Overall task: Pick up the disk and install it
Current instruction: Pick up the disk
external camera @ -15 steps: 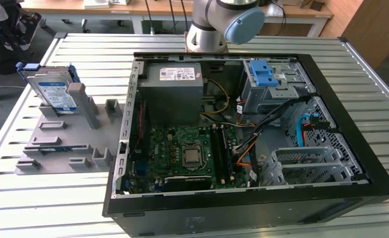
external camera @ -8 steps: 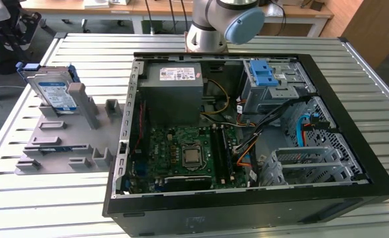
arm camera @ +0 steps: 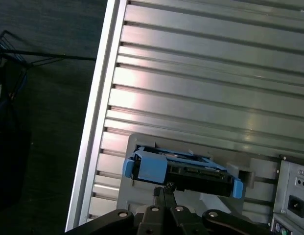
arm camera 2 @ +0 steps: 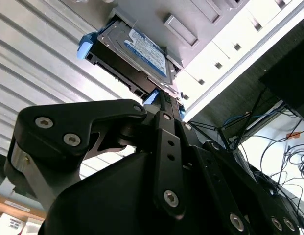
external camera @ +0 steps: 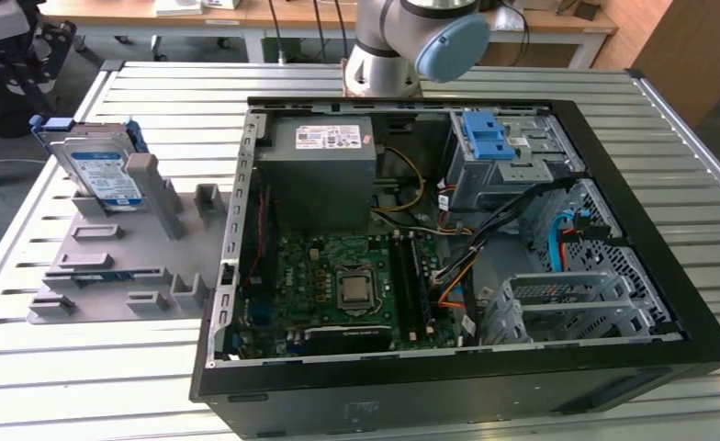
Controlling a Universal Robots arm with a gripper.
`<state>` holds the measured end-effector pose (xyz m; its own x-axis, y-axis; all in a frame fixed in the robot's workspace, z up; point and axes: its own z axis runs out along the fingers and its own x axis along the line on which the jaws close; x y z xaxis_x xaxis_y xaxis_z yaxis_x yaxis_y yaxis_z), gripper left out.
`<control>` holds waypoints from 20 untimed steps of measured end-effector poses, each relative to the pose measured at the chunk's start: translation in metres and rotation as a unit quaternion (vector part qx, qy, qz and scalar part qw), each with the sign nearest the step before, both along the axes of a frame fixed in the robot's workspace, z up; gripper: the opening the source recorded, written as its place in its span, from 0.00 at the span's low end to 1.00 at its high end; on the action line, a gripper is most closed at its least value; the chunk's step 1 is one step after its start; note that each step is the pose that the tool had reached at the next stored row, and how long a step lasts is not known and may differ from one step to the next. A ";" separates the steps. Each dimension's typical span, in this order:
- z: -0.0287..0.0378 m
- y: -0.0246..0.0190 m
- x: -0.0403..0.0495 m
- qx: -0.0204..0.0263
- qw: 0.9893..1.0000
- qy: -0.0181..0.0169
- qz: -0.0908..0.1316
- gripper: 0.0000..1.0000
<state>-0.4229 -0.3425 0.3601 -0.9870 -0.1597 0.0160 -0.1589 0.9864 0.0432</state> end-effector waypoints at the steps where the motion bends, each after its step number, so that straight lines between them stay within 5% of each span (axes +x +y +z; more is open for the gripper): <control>1: -0.0001 0.0000 0.0000 0.000 1.000 0.000 0.005 0.11; 11: -0.0001 0.0000 0.0000 0.000 0.999 -0.002 0.053 0.11; 20: -0.0001 0.0000 0.0000 0.001 0.999 -0.002 0.055 0.11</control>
<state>-0.4229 -0.3425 0.3600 -0.9638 -0.2664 0.0121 -0.2656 0.9630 0.0448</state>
